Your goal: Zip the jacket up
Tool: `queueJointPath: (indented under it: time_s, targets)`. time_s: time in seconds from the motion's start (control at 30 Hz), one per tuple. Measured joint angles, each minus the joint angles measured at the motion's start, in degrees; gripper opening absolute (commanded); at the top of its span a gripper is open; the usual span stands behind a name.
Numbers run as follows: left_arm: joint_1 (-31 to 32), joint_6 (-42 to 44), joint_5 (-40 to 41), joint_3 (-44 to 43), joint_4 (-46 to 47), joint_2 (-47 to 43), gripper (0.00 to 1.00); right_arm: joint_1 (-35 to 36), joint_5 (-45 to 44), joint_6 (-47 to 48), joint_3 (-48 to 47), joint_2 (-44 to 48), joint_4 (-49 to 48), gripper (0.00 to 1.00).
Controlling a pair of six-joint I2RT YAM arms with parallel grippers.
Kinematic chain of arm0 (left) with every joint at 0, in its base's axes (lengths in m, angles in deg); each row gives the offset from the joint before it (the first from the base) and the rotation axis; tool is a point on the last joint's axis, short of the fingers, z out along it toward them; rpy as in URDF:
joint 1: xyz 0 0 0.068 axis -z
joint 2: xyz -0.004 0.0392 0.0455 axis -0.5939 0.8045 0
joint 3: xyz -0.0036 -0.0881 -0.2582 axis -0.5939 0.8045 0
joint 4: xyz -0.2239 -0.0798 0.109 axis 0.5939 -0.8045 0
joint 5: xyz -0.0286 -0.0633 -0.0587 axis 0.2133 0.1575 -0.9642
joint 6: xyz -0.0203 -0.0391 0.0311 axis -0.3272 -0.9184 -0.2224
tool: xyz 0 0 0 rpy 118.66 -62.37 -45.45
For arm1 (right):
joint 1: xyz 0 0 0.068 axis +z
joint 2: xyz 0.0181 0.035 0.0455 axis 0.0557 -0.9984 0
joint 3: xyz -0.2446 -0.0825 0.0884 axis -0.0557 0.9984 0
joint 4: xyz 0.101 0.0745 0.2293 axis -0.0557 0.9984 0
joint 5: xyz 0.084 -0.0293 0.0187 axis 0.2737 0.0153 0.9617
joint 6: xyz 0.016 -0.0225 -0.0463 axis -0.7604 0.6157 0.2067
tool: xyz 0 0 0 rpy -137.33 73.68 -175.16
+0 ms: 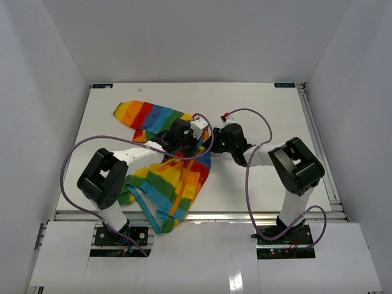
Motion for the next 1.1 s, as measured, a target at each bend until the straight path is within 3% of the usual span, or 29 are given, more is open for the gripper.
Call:
queueJointPath:
  time_s: [0.37,0.7,1.1]
  targets:
    - [-0.3,-2.5,-2.2,4.6,5.7,-7.3,0.00,0.2,-0.7,1.1,-0.5,-0.7,1.1,0.08]
    - [-1.1,-4.1,-4.0,8.0,8.5,-12.0,0.00,0.1,-1.7,2.1,-1.9,-1.5,3.4,0.08]
    - [-3.3,-7.5,-20.2,16.8,21.7,-17.0,0.00,0.6,-2.7,3.4,-13.0,-2.4,10.9,0.08]
